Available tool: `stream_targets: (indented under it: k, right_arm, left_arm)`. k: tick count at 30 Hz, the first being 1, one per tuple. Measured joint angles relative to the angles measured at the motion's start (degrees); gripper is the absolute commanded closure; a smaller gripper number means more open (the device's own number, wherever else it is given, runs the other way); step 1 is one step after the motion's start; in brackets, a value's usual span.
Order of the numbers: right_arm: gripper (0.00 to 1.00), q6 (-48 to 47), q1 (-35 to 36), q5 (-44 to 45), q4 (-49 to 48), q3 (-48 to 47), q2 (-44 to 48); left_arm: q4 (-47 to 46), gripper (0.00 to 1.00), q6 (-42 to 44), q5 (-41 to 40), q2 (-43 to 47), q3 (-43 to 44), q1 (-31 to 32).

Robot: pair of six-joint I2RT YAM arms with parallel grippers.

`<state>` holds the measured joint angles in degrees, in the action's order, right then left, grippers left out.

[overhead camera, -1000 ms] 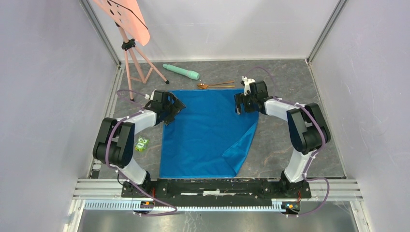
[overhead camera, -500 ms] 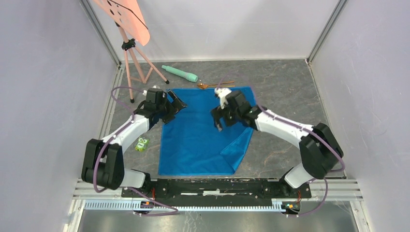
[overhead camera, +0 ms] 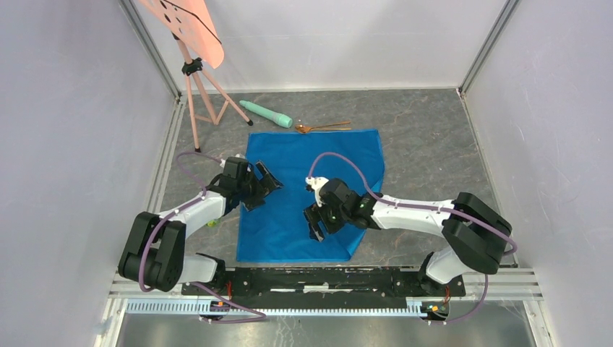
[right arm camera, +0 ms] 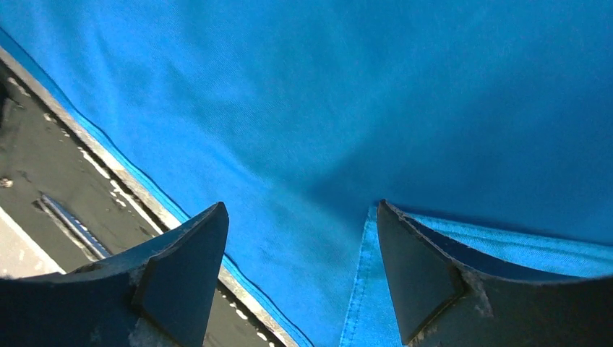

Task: Fold the napkin into a case and place the utensils inside
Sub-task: Smooth out the crumpled napkin at the center of the board.

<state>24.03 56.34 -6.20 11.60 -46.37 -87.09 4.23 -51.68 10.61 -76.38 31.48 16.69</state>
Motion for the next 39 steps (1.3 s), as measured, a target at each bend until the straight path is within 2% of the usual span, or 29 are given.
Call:
stream_targets:
  k: [5, 11, 16, 18, 21, 23, 25, 31, 34, 39]
  right_arm:
    - [0.19, 2.56, 0.2, 0.85, -3.39, 5.42, 1.66]
    - [0.15, 5.14, 0.24, 4.98, -3.3, 13.84, 10.99]
    - [0.15, 13.7, -2.34, 14.56, 8.22, 20.59, 24.98]
    - [0.06, 18.58, -4.44, 19.17, 15.39, 23.69, 33.31]
    - [0.02, 21.18, -5.25, 22.36, 22.14, 26.05, 44.48]
    - [0.02, 20.44, -5.2, 23.15, 22.27, 25.22, 47.23]
    - [0.02, 18.51, -5.14, 23.28, 22.21, 22.62, 44.5]
    - [0.02, 13.68, 1.7, 26.91, 20.72, 9.68, 23.82]
    - [0.02, 12.9, 3.85, 29.66, 20.5, 5.4, 16.55]
    - [0.02, 12.55, 6.05, 33.62, 21.42, 3.41, 9.22]
  left_arm:
    - [-0.28, 0.0, -1.66, -3.82, 0.15, 0.02, 0.04]
    - [-1.44, 0.0, -2.75, -6.21, 0.04, -0.28, 0.07]
    - [-1.57, 0.0, -2.75, -7.54, 0.22, -0.31, 0.07]
    - [-1.38, 0.0, -2.71, -8.07, 0.55, -0.39, 0.04]
    - [-1.25, 0.0, -2.71, -8.5, 0.79, -0.48, 0.04]
    - [-1.25, 0.0, -2.69, -8.35, 0.81, -0.48, 0.04]
    - [-1.18, 0.0, -2.67, -7.67, 0.81, -0.48, 0.04]
    - [0.31, 0.0, -2.64, -7.34, 1.64, -0.5, 0.04]
    - [1.2, 0.0, -2.62, -7.45, 1.97, -0.5, 0.04]
    - [2.12, 0.0, -2.6, -7.54, 2.49, -0.5, 0.04]
